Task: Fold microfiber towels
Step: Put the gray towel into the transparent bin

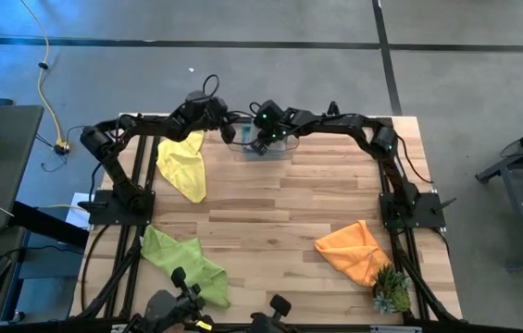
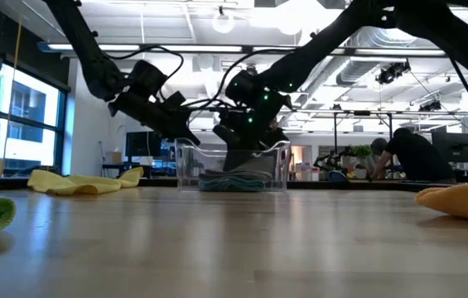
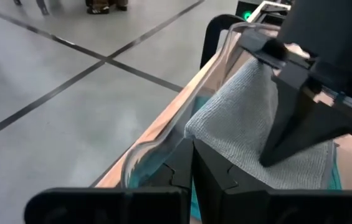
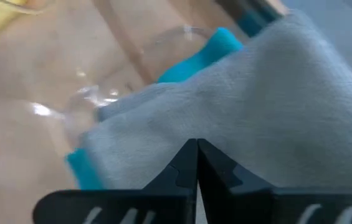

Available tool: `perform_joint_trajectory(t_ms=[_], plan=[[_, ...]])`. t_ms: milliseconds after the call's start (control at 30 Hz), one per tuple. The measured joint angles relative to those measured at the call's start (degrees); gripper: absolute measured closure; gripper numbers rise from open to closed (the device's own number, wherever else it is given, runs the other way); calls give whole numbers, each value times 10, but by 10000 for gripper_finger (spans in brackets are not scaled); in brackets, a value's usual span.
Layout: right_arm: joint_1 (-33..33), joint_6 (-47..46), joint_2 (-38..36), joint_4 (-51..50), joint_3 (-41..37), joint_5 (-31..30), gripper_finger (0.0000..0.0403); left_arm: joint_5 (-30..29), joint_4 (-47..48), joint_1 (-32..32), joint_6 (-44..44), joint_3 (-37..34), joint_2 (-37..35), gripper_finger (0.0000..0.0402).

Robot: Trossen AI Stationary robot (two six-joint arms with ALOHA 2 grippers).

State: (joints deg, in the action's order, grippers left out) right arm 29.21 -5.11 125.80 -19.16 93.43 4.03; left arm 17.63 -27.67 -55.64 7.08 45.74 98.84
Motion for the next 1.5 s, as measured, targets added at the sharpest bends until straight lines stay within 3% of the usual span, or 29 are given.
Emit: perform_joint_trajectory(t_ms=[233, 467, 600, 733, 867, 1000, 1167, 1333, 1500], plan=[[1, 35, -8, -43, 26, 39, 402, 2, -2, -3, 16, 1, -11, 402], [21, 120, -93, -99, 35, 74, 403, 37, 59, 17, 42, 40, -11, 402], [42, 124, -160, -24, -41, 86, 403, 38, 104, 39, 75, 73, -10, 402], [55, 90, -227, 113, -181, 89, 403, 38, 152, 62, 101, 118, 7, 402], [52, 54, -301, 244, -309, 83, 403, 24, 217, 81, 116, 192, 56, 401], [47, 25, -354, 304, -398, 69, 403, -19, 308, 94, 138, 291, 124, 401], [39, 24, -403, 319, -454, 35, 403, -71, 400, 100, 151, 371, 185, 401], [38, 25, -427, 325, -472, 30, 403, -132, 432, 101, 154, 376, 198, 401], [37, 31, -428, 322, -472, 28, 403, -143, 470, 101, 152, 376, 197, 401]])
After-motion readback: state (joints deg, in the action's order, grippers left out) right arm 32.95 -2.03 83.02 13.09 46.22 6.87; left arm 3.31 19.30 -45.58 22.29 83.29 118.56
